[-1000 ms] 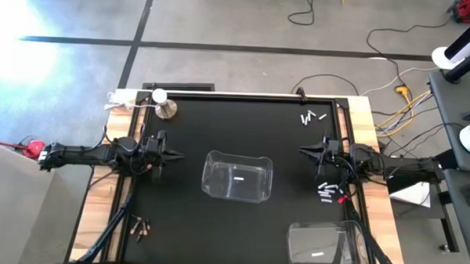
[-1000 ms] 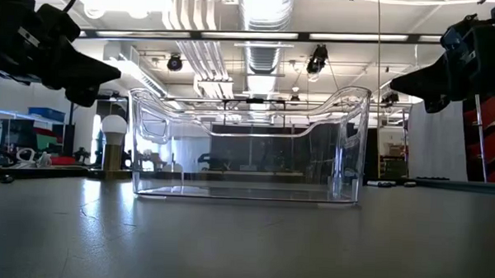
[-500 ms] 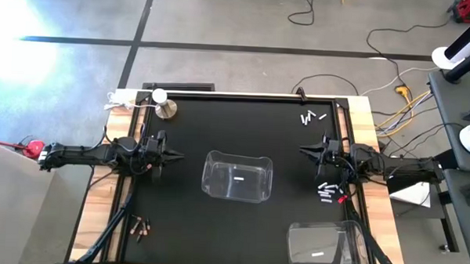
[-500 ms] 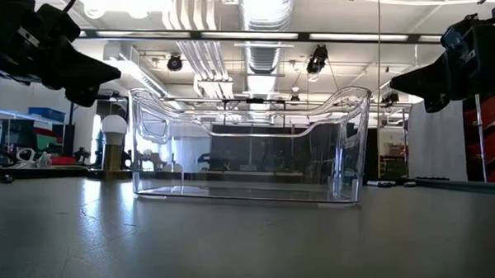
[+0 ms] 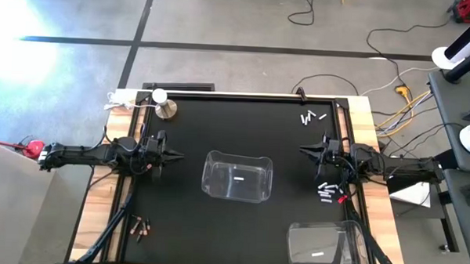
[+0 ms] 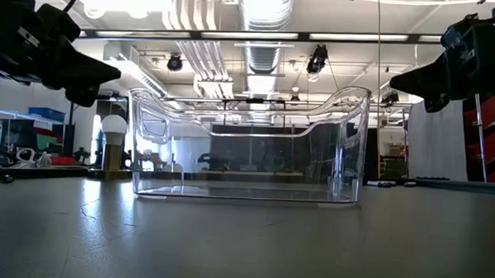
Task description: Sort batteries
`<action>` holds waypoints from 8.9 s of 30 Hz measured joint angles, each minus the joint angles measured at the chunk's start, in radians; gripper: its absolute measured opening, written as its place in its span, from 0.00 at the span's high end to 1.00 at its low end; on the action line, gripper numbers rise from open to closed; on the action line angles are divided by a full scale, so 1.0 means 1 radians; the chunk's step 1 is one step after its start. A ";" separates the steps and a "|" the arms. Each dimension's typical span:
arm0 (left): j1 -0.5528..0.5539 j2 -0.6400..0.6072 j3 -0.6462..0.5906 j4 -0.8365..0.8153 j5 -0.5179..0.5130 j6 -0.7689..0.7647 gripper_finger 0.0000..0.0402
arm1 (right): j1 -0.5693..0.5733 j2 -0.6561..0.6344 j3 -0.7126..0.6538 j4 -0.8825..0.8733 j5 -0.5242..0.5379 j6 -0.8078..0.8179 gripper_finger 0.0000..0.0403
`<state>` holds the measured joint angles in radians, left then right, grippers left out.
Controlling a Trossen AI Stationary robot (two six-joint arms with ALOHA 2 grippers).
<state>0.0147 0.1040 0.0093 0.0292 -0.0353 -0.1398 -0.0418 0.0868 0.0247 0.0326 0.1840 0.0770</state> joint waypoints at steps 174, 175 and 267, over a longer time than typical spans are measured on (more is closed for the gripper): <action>0.002 0.044 0.526 -0.547 -0.384 -0.106 1.00 | 0.198 1.712 1.766 -1.200 0.296 1.701 0.57; 0.002 0.054 0.525 -0.549 -0.398 -0.109 1.00 | 0.245 1.705 1.758 -1.230 0.310 1.808 0.57; -0.281 0.839 1.353 -0.635 -0.271 -0.165 0.78 | 0.456 1.324 1.087 -0.976 -0.244 1.018 0.98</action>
<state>-0.2666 0.9432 1.3626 -0.6055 -0.3060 -0.3053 0.4147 1.4109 1.1116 -0.9434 -0.0603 1.0948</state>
